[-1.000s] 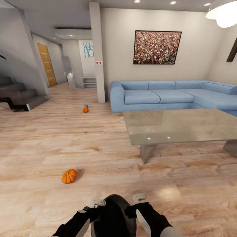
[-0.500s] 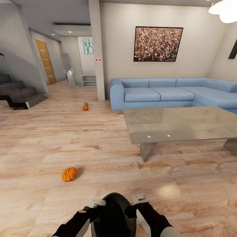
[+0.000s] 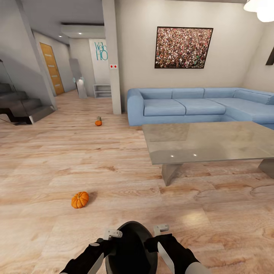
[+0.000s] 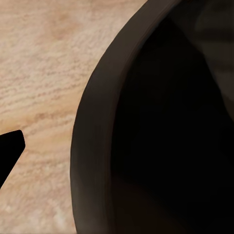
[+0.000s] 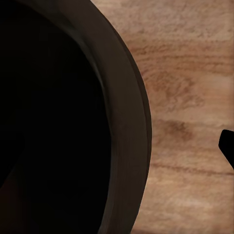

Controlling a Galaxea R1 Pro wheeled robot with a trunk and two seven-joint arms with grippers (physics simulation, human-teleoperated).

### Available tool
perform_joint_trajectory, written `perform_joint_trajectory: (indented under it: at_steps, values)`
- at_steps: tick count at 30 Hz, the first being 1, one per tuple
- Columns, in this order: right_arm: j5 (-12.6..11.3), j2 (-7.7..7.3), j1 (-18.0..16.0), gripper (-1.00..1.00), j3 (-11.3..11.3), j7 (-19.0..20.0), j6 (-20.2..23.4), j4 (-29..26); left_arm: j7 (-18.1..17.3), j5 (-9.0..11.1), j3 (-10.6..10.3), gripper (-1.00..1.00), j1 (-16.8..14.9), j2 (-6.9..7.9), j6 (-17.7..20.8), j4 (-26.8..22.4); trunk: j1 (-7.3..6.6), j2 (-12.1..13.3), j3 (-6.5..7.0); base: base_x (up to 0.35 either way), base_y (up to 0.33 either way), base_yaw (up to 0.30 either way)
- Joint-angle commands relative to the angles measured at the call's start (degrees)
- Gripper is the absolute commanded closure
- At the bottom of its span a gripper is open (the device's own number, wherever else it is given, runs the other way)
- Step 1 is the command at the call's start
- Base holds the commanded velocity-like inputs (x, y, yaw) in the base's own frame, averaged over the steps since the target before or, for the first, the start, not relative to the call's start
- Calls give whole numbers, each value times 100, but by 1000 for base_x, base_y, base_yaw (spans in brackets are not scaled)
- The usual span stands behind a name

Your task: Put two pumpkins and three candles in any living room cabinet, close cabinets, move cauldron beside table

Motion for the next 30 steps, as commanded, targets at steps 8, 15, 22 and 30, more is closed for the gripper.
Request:
perform_joint_trajectory:
  at_steps: [8,15,22,30]
  values:
    - [-61,0,-3,-100,26,-54,8,-6,6,55,-31,-100,-2,10,25,-9,-1,-2,-5,0,0,0]
    - [-61,0,-3,-100,26,-49,1,-6,-159,55,-31,-100,-2,15,26,-9,7,-6,-72,0,0,0]
    - [-61,0,-3,-100,20,-51,1,-6,-293,55,-31,-100,-2,19,26,-12,7,-6,-72,0,0,0]
    - [-61,0,-3,-100,17,-51,3,-6,-312,55,-31,-100,-2,20,26,-9,14,-10,-138,0,0,0]
